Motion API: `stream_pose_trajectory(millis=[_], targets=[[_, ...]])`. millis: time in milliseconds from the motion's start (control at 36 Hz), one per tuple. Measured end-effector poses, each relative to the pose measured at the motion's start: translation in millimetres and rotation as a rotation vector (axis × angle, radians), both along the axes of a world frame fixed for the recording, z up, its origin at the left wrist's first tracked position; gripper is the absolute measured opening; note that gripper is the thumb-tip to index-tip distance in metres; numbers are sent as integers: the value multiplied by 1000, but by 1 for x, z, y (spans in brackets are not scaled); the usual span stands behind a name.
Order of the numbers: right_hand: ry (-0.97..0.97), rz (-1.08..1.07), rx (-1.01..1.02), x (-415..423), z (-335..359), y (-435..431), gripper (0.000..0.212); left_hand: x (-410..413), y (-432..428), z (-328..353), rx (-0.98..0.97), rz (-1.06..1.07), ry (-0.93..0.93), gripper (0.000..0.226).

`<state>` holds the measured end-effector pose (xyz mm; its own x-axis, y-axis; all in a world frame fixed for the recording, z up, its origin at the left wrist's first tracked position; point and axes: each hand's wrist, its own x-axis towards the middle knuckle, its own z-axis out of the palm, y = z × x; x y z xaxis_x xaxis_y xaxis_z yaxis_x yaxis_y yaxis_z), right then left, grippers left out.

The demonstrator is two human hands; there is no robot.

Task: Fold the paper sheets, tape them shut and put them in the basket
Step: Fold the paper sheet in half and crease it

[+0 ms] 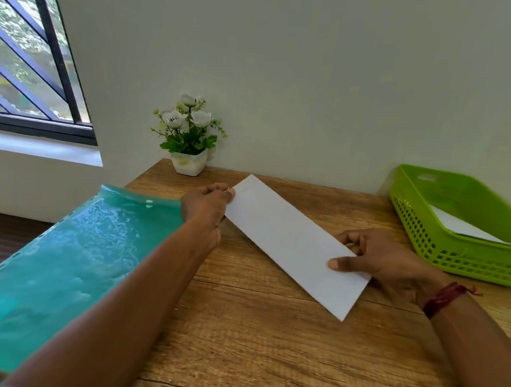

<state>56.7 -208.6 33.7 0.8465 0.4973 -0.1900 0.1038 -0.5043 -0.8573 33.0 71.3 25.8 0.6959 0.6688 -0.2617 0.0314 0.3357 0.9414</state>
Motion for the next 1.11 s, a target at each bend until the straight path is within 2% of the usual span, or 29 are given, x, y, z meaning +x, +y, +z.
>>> stream_pose_trajectory(millis=[139,194,250,361,444,528,667,750,833,944,1000,1111], targets=[[-210,-202,105,14,2,-14,26,-6,-1,8,94,-189,-94,19],[-364,-266,100,15,3,-17,19,-9,0,12,212,-265,-107,15],[-518,-308,76,15,3,-17,14,-11,3,13,421,-296,-69,11],[-769,-303,24,13,3,-14,14,-12,12,15,1032,-258,117,12],[-856,-292,42,11,3,-10,28,-14,17,19,1244,-299,202,13],[-908,-273,31,13,0,-9,39,-12,20,19,1314,-348,247,11],[-973,-169,-99,18,-12,-9,34,-10,24,15,1449,-422,277,11],[-914,-123,-230,25,-23,-9,34,-10,25,12,1510,-479,291,17],[-880,-89,-333,27,-30,-10,23,-10,25,10,1563,-543,322,24],[-846,-15,-442,26,-31,-10,22,-8,27,6,1600,-708,333,33],[-807,26,-523,26,-32,-9,29,-7,26,6,1623,-784,351,40],[-691,111,-680,22,-34,-5,62,-9,21,8,1639,-940,444,50]])
